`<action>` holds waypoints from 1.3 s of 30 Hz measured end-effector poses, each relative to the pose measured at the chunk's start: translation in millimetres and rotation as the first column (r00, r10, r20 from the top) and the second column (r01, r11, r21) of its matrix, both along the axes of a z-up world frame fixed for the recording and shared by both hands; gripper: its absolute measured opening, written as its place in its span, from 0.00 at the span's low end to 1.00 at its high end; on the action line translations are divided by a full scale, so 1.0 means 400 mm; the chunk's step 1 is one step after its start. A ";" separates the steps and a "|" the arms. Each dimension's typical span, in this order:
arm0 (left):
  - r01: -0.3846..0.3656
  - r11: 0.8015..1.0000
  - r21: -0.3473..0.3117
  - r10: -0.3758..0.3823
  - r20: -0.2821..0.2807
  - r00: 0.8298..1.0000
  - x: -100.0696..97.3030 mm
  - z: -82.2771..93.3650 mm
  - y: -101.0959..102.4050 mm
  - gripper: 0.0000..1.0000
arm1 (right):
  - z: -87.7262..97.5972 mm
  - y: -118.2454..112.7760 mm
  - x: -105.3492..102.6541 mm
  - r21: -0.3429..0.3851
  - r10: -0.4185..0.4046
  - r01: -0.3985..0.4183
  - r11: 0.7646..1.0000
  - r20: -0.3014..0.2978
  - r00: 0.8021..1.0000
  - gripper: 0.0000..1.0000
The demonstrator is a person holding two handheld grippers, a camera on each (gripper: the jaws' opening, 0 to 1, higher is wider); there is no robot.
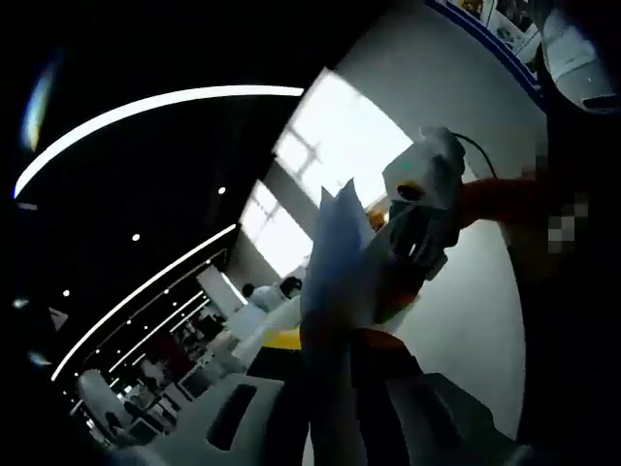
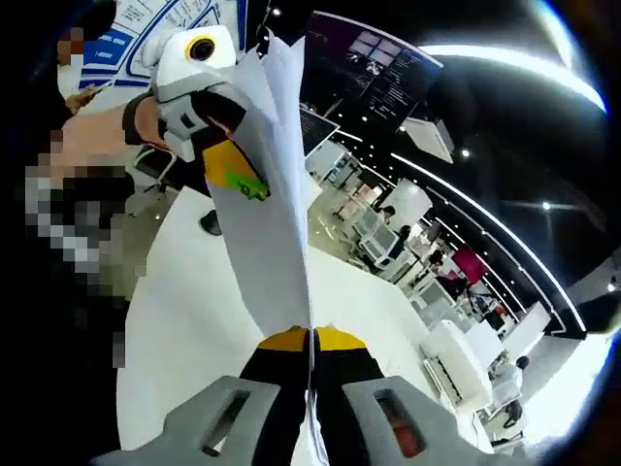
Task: Organize the stack of printing papers by aligning and flattening the scattered papers on the table
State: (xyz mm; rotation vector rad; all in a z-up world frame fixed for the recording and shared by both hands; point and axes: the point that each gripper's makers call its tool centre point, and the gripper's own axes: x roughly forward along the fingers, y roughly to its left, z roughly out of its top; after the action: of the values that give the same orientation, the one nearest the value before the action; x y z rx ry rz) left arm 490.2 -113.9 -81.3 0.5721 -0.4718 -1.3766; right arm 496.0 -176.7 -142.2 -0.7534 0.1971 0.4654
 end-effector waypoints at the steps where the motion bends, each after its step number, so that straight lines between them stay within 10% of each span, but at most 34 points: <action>1: 0.002 1.000 -0.003 -0.002 -0.006 1.000 0.000 -0.002 -0.001 0.08 | 0.000 -0.001 0.000 -0.003 -0.002 0.002 1.000 0.001 1.000 0.00; 8: 0.026 0.999 -0.039 -0.028 -0.057 0.998 -0.015 0.016 0.015 0.05 | 0.026 0.003 0.000 0.001 0.049 -0.049 0.999 0.073 0.996 0.01; 14: 0.055 0.989 -0.137 -0.070 -0.114 0.991 -0.012 0.052 0.056 0.05 | 0.064 -0.050 0.006 0.128 0.025 -0.045 0.991 0.159 0.987 0.34; 21: 0.085 0.973 -0.216 -0.117 -0.141 0.983 -0.013 0.077 0.100 0.05 | 0.034 -0.138 0.014 0.561 0.046 -0.106 0.821 0.120 0.992 0.60; 26: 0.112 0.948 -0.297 -0.170 -0.175 0.970 -0.017 0.108 0.120 0.05 | 0.035 -0.149 -0.018 0.768 0.191 -0.247 0.591 0.165 0.968 0.61; 29: 0.126 0.926 -0.356 -0.212 -0.213 0.954 -0.008 0.125 0.135 0.05 | 0.040 -0.147 -0.030 0.814 0.225 -0.287 0.505 0.197 0.954 0.55; 34: 0.058 0.898 -0.436 -0.214 -0.318 0.924 0.060 0.110 0.156 0.05 | 0.029 -0.139 -0.036 0.854 0.259 -0.256 0.453 0.149 0.954 0.27; 36: -0.010 0.900 -0.437 -0.161 -0.352 0.922 0.104 0.082 0.156 0.05 | 0.014 -0.132 -0.040 0.844 0.252 -0.223 0.487 0.108 0.962 0.04; 39: -0.061 0.896 -0.440 -0.146 -0.421 0.895 0.142 0.031 0.144 0.06 | 0.011 -0.130 -0.030 0.836 0.204 -0.173 0.520 0.074 0.976 0.00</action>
State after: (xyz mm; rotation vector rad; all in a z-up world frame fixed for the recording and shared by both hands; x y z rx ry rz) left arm 547.1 -56.3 -68.9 -0.1367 -0.4045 -1.3337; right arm 483.9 -228.7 -137.6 0.2161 -0.0998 0.7055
